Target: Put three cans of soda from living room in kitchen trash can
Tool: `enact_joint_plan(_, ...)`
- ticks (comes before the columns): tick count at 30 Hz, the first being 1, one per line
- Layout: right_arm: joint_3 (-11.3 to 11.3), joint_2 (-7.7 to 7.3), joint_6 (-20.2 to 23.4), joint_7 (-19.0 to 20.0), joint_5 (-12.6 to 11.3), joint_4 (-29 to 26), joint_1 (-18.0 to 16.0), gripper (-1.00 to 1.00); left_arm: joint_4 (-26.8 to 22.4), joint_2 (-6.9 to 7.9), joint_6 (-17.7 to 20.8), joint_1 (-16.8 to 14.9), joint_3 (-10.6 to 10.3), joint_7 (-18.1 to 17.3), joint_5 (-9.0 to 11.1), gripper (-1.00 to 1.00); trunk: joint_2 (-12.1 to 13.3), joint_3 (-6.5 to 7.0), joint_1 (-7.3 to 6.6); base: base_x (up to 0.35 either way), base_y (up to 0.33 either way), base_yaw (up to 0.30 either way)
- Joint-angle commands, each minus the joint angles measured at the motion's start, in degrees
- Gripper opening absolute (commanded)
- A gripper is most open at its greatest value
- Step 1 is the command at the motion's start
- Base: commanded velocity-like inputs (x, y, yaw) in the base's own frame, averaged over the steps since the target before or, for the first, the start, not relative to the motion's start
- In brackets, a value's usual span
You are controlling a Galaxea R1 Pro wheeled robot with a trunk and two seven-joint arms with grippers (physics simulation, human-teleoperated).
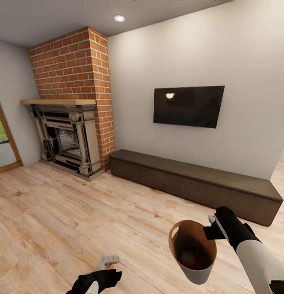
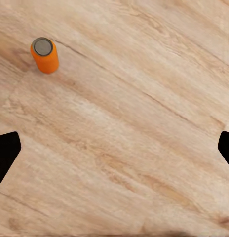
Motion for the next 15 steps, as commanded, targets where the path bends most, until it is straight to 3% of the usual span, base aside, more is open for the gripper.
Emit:
enact_joint_plan(1,-0.1,-0.03,0.1,0.4,-0.7,0.0,0.1,-1.0,1.0,-0.03,0.1,-0.4,0.0,0.0,0.0,1.0,0.4,0.19,-0.23,0.0,0.0,0.0)
enact_joint_plan(8,-0.1,0.34,-0.8,0.4,-0.7,0.1,0.3,-1.0,3.7,-0.01,3.0,-1.7,-0.1,0.1,0.1,1.0,3.2,1.45,-1.77,0.0,0.0,0.0)
enact_joint_plan(15,0.0,0.73,-1.1,0.3,-0.9,-0.1,2.0,-1.0,3.9,0.0,3.4,-1.8,-0.2,0.1,0.1,1.0,3.2,1.45,-1.77,0.0,0.0,0.0)
